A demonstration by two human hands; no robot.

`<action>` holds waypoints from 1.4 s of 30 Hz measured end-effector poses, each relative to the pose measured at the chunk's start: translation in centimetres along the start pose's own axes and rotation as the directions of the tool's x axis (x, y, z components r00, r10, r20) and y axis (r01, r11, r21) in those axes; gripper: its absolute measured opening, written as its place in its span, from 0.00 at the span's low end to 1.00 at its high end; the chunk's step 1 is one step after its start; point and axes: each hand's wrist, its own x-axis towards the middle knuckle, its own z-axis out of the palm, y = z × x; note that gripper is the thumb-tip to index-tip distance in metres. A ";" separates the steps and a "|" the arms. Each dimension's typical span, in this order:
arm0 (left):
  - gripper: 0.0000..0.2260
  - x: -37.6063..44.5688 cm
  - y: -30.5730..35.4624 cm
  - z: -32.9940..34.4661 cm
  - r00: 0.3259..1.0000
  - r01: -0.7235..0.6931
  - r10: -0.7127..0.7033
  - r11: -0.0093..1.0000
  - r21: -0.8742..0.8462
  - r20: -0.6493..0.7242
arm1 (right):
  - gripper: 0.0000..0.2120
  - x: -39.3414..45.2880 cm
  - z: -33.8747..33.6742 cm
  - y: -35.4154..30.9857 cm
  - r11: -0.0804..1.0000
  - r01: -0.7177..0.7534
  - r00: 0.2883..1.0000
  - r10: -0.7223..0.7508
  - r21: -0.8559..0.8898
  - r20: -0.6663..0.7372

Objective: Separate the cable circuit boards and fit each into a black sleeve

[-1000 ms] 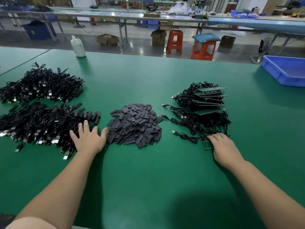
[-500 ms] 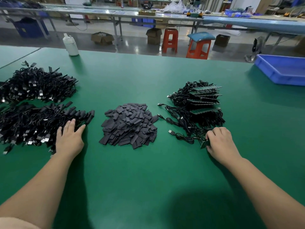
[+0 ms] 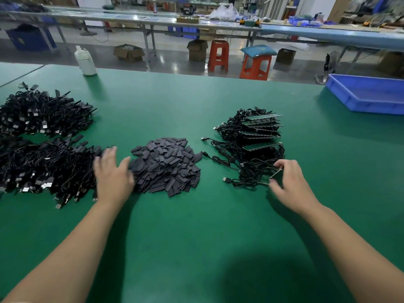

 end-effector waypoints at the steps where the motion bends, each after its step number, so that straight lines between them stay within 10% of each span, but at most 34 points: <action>1: 0.21 -0.6 2.1 -0.2 0.996 -0.069 0.065 0.995 -0.071 -0.054 | 0.21 0.1 -0.2 -0.3 1.000 0.008 1.000 -0.008 -0.020 0.012; 7: 0.22 -6.2 14.2 -0.3 0.967 -0.257 0.232 0.877 -0.406 -0.110 | 0.28 1.0 -1.3 -1.8 0.943 0.145 0.989 -0.133 -0.301 0.060; 19: 0.22 -8.9 16.0 0.3 0.960 -0.235 0.274 0.906 -0.351 0.064 | 0.32 4.4 -8.4 -6.1 0.951 0.224 0.972 -0.234 -0.214 -0.022; 30: 0.19 -9.0 16.1 0.2 0.964 -0.216 0.254 0.917 -0.334 0.075 | 0.07 3.6 -11.1 -9.5 0.950 0.161 0.860 -0.003 -0.266 0.511; 42: 0.19 -9.1 16.1 0.7 0.964 -0.249 0.265 0.908 -0.336 0.003 | 0.07 3.5 -7.7 -6.5 0.998 -0.049 0.791 0.022 0.027 0.611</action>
